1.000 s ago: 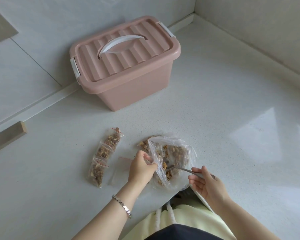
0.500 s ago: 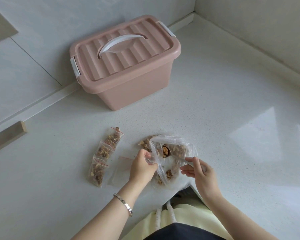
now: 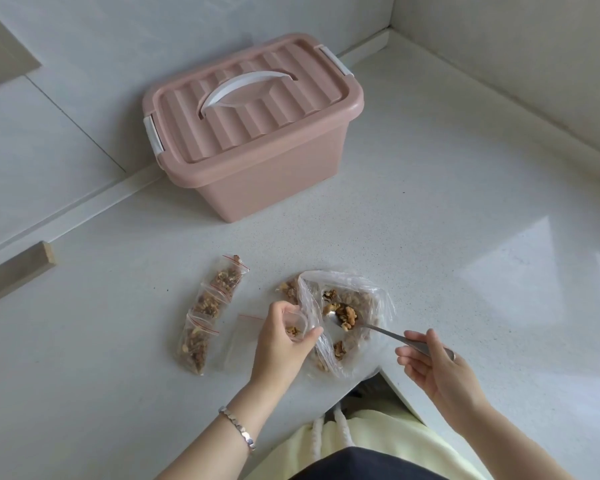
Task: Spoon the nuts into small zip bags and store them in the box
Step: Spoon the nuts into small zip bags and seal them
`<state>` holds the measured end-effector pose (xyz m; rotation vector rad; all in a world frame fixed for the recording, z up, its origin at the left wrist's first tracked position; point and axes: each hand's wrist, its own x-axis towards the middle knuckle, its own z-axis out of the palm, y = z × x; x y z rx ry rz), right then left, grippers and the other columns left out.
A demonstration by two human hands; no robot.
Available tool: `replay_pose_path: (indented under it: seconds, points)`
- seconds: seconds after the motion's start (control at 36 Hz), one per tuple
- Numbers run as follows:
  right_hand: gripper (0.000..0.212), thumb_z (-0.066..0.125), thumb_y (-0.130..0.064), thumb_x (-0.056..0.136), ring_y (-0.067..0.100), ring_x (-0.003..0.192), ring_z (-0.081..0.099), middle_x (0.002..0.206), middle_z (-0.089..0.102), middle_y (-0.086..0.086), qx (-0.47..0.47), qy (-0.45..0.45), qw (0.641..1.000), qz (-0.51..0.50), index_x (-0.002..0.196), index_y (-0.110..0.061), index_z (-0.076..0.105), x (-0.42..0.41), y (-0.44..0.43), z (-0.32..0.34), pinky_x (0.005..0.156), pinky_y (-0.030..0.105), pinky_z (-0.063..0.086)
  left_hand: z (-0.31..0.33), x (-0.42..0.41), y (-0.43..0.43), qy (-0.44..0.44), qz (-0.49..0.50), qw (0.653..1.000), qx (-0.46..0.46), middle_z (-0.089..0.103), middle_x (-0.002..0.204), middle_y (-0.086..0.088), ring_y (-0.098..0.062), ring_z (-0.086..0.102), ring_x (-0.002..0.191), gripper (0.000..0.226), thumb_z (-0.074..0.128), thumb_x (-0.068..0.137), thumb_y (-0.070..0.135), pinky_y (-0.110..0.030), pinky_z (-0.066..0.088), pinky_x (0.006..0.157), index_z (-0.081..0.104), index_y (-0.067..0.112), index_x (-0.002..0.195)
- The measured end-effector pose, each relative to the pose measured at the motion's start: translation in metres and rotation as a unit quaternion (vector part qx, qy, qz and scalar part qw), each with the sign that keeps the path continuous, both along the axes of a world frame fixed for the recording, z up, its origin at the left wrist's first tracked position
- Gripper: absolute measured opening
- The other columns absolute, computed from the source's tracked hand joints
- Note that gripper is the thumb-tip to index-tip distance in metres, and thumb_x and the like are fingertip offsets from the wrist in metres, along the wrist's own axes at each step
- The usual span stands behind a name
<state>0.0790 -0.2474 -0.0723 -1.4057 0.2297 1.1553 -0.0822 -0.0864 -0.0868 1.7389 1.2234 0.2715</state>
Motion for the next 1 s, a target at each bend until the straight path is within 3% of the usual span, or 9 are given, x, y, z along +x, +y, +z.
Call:
replay_pose_path:
  seconds: [0.14,0.31,0.44,0.5,0.58,0.67,0.81,0.89,1.0]
  points:
    - [0.037,0.034,-0.030,0.098,0.014,0.058,0.064,0.066,0.067,0.010,0.030,-0.026,0.999,-0.016,0.097,-0.004,0.060,0.004,-0.008,0.011,0.055,0.019,0.054,-0.010,-0.003,-0.001,-0.001,-0.017,0.999,0.041,0.055,0.091,0.015,-0.005,0.054,0.083,0.049,0.081,0.068,0.029,-0.009,0.039,0.068,0.043,0.029,0.099]
    - [0.038,0.033,-0.031,0.097,0.014,0.056,0.063,0.064,0.067,0.010,0.059,-0.049,0.997,-0.023,0.094,-0.004,0.060,0.006,-0.004,0.028,0.054,0.018,0.053,-0.014,0.001,0.001,-0.010,-0.032,0.996,0.080,0.058,0.093,0.006,-0.013,0.056,0.088,0.047,0.080,0.067,0.031,-0.008,0.040,0.072,0.045,0.025,0.098]
    - [0.039,0.035,-0.033,0.094,0.016,0.058,0.063,0.065,0.067,0.011,0.083,-0.091,0.992,-0.008,0.093,-0.004,0.061,-0.004,0.005,0.043,0.057,0.019,0.054,-0.007,0.010,-0.002,-0.027,-0.028,0.995,0.096,0.056,0.092,0.005,-0.017,0.054,0.092,0.046,0.078,0.067,0.036,-0.016,0.042,0.074,0.044,0.026,0.095]
    - [0.043,0.042,-0.042,0.086,0.018,0.059,0.063,0.066,0.067,0.013,0.096,-0.111,0.989,-0.005,0.092,-0.004,0.062,-0.012,0.011,0.050,0.058,0.020,0.054,-0.001,0.016,-0.004,-0.026,-0.015,0.995,0.096,0.055,0.085,0.006,-0.017,0.053,0.088,0.044,0.079,0.067,0.036,-0.017,0.042,0.072,0.044,0.026,0.092]
    - [0.065,0.056,-0.063,0.066,0.020,0.062,0.065,0.070,0.069,0.016,0.101,-0.162,0.982,0.004,0.091,-0.004,0.064,-0.023,0.018,0.056,0.059,0.020,0.054,0.008,0.025,-0.004,-0.035,0.005,0.996,0.080,0.053,0.080,0.007,-0.013,0.053,0.080,0.042,0.079,0.068,0.034,-0.007,0.038,0.064,0.044,0.023,0.089]
    - [0.071,0.060,-0.079,0.055,0.021,0.065,0.067,0.072,0.070,0.017,0.096,-0.217,0.971,0.014,0.082,-0.015,0.071,-0.032,0.022,0.059,0.061,0.021,0.053,0.013,0.031,-0.004,-0.032,0.014,0.997,0.063,0.052,0.080,0.004,-0.013,0.054,0.078,0.044,0.077,0.069,0.038,-0.007,0.037,0.059,0.042,0.020,0.088]
    - [0.054,0.048,-0.076,0.071,0.016,0.069,0.068,0.074,0.072,0.005,0.097,-0.339,0.935,0.047,0.082,-0.028,0.070,-0.038,0.020,0.062,0.064,0.020,0.052,0.019,0.034,-0.002,-0.041,0.015,0.998,0.045,0.056,0.085,0.001,-0.010,0.055,0.079,0.044,0.077,0.068,0.040,-0.010,0.040,0.065,0.045,0.020,0.091]
    - [0.042,0.040,-0.073,0.078,0.009,0.071,0.067,0.073,0.071,-0.010,0.096,-0.400,0.908,0.081,0.083,-0.041,0.067,-0.040,0.016,0.064,0.066,0.014,0.049,0.018,0.034,-0.002,-0.060,0.019,0.997,0.039,0.062,0.092,0.006,-0.010,0.058,0.088,0.042,0.077,0.066,0.039,-0.024,0.048,0.078,0.049,0.026,0.093]
    - [0.032,0.038,-0.063,0.088,0.002,0.074,0.066,0.079,0.071,-0.018,0.092,-0.468,0.870,0.126,0.094,-0.047,0.064,-0.038,0.012,0.061,0.069,0.010,0.048,0.021,0.037,-0.001,-0.028,0.023,0.999,0.032,0.055,0.084,0.004,-0.009,0.058,0.079,0.048,0.078,0.067,0.040,-0.027,0.048,0.077,0.043,0.030,0.099]
